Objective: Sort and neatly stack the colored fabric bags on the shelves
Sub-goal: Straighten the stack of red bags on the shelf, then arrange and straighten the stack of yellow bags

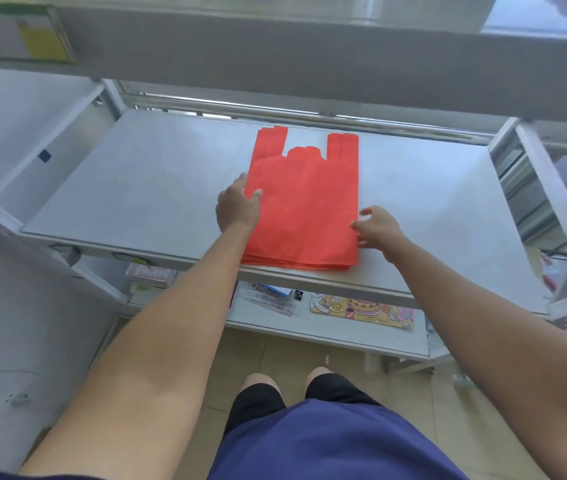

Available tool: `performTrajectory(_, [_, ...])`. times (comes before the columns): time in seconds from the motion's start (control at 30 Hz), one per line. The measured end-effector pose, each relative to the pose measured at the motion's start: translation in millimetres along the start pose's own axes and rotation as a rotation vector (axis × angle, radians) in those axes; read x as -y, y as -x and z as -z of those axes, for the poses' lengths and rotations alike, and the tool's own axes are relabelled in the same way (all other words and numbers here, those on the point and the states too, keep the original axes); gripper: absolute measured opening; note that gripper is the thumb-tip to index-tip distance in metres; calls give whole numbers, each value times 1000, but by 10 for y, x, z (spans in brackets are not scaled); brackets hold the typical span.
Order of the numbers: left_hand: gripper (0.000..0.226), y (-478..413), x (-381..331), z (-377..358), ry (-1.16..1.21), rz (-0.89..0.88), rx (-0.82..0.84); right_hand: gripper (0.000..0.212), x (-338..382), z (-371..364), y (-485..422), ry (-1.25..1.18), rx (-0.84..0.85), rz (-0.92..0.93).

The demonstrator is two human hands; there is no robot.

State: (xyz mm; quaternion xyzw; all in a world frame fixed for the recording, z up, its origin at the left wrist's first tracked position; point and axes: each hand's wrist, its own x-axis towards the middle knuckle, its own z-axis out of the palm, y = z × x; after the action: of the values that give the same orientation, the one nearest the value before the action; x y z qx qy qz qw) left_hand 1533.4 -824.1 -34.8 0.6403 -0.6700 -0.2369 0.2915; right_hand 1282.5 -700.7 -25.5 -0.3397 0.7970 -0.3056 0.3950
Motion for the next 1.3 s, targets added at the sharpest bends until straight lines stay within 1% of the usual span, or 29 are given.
performTrajectory(0.03, [59,71,-96,12,-65,-103,-16,49,11,65,81,117,-42,40])
performTrajectory(0.07, [62,157,-204,19,-109,-200,-3,60,40,136,212,243,-83,87])
performTrajectory(0.13, [70,377,-439,24,-204,-363,76,66,90,250,484,395,-173,187])
performTrajectory(0.2, [78,653,-682,24,-334,-504,115,68,155,364,770,455,-256,242])
performTrajectory(0.3, [90,1093,-1006,-96,-387,-695,198,71,119,582,1156,513,-345,252])
performTrajectory(0.4, [94,1521,-1323,-325,-401,-921,325,73,-141,903,1571,542,-443,224])
performTrajectory(0.53, [95,2223,-1900,-699,-298,-1077,527,72,-853,1590,2221,475,-568,148])
performTrajectory(0.63, [96,2927,-2378,-1056,-217,-1223,628,72,-1498,2189,2853,424,-712,93])
performTrajectory(0.7, [96,3420,-2755,-1330,-134,-1285,678,74,-1950,2580,3301,414,-834,10])
performTrajectory(0.77, [97,3881,-3157,-1593,-87,-1329,710,75,-2375,2972,3707,412,-928,-113])
performTrajectory(0.87, [96,4556,-3754,-1959,-74,-1443,715,75,-2980,3552,4296,408,-1005,-304])
performTrajectory(0.93, [93,5022,-4124,-2162,-78,-1501,776,75,-3353,3881,4672,375,-1014,-430])
performTrajectory(1.0, [93,5405,-4441,-2332,-85,-1539,817,75,-3637,4159,4936,352,-1003,-504])
performTrajectory(1.13, [93,5953,-4988,-2719,-72,-1604,848,73,-4096,4725,5101,346,-969,-552])
performTrajectory(1.3, [99,6427,-5637,-3392,-69,-1570,888,70,-4678,5547,4983,332,-933,-591])
